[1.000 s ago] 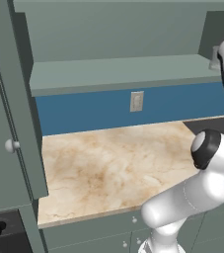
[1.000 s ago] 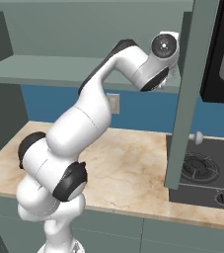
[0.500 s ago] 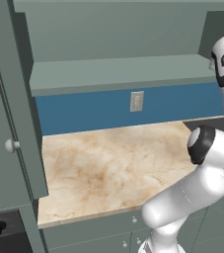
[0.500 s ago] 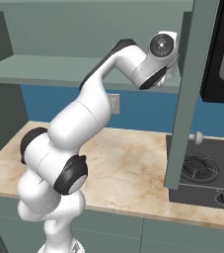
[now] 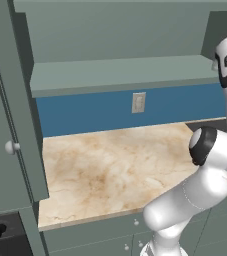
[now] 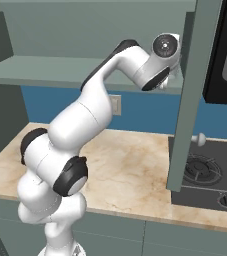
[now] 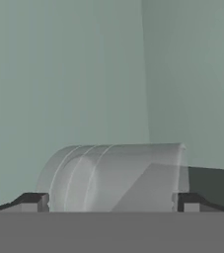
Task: There is a bowl on the dining counter. Grab a lemon wedge from the fridge and place it in the bowl. Then get the liquor bottle and glass cup from the cabinet and place them next to the bowl.
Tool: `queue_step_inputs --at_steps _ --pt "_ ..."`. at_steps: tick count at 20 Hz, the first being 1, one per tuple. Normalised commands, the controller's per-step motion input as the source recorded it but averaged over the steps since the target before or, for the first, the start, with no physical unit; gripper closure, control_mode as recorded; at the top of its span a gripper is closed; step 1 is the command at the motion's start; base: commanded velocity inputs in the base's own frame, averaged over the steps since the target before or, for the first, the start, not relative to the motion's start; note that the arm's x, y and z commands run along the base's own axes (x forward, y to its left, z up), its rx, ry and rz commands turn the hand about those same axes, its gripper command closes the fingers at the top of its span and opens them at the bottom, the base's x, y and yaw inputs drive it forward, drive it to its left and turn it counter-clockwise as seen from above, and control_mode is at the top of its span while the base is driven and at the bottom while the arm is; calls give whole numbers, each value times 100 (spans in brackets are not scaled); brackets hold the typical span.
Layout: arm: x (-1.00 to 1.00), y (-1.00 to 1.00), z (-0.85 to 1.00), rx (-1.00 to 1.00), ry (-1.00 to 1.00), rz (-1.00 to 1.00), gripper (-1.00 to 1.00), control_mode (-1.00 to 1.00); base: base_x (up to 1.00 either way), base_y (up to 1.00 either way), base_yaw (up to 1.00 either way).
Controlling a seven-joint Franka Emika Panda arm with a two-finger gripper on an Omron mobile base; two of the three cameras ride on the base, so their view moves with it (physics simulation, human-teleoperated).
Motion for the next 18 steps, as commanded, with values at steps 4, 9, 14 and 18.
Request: queue_step_inputs --at_steps 4,9,14,18 --pt "-8 0 -27 -5 8 4 -100 -100 0 0 0" --pt "-10 0 -28 -4 8 5 -100 -100 0 0 0" --pt "-11 0 -22 -4 3 5 -100 -100 0 0 0" --pt "-3 20 -14 -6 0 5 100 -100 0 0 0"
